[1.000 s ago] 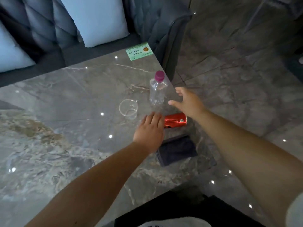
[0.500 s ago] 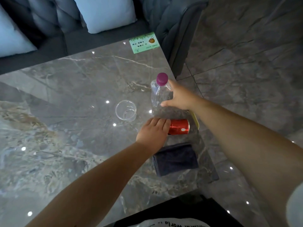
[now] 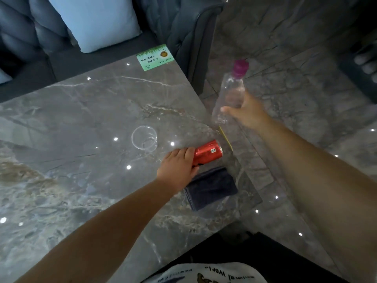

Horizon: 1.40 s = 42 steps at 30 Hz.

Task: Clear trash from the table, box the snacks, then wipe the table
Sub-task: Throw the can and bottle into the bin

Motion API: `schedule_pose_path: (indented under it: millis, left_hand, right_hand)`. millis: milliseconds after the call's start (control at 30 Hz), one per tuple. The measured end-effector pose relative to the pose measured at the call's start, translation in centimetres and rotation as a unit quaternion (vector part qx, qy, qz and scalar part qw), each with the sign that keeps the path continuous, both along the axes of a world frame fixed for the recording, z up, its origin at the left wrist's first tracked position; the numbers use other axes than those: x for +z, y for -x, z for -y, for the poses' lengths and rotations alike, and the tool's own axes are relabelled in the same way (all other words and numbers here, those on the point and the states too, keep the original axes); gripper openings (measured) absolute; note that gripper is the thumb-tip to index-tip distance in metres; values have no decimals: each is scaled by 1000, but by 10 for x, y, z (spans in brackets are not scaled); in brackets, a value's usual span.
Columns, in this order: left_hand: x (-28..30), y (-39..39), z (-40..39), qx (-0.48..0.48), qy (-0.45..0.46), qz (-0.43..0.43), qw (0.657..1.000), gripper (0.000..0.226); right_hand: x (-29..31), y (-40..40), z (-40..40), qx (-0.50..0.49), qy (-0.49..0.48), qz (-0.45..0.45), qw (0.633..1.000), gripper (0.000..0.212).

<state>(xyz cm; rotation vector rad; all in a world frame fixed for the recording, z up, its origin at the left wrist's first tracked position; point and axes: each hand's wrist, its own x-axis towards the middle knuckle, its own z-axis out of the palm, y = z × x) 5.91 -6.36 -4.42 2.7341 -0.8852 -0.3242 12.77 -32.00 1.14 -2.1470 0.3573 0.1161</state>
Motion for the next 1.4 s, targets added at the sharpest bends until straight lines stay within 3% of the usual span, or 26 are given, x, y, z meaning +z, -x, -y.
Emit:
schedule_pose_path:
  millis: [100, 167, 233, 333, 500, 667, 900, 1067, 1133, 1267, 1400]
  left_hand:
    - [12, 1, 12, 79, 97, -78, 989, 57]
    - [20, 1, 30, 149, 171, -150, 962, 54]
    - [25, -3, 56, 210, 244, -234, 918, 51]
    - [20, -18, 102, 296, 342, -338, 825, 50]
    - [-11, -45, 189, 438, 389, -384, 714, 26]
    - [-74, -63, 255, 582, 333, -376, 640, 42]
    - [-173, -84, 283, 690, 172, -318, 628, 48]
    - [-211, -105, 290, 687, 141, -318, 638, 49]
    - [-222, -117, 289, 682, 140, -306, 649, 52]
    - [-227, -124, 284, 680, 59, -340, 646, 70]
    - [-208, -115, 291, 646, 43, -396, 652, 66]
  right_hand:
    - [1, 35, 42, -75, 16, -3, 997, 62]
    - [-7, 57, 67, -105, 31, -10, 994, 53]
    - [-22, 68, 87, -117, 62, -24, 991, 43]
    - [-56, 65, 112, -104, 43, -75, 991, 51]
    - [-104, 32, 148, -35, 18, -137, 990, 43]
    - [-166, -2, 173, 7, -35, -196, 980, 49]
    - [-275, -29, 170, 47, -35, -280, 958, 46]
    - [-318, -50, 157, 48, -40, -304, 951, 9]
    - [-327, -60, 153, 40, -46, -301, 952, 8]
    - [-326, -63, 150, 46, -38, -319, 946, 53]
    - [-309, -47, 163, 32, -53, -334, 941, 52]
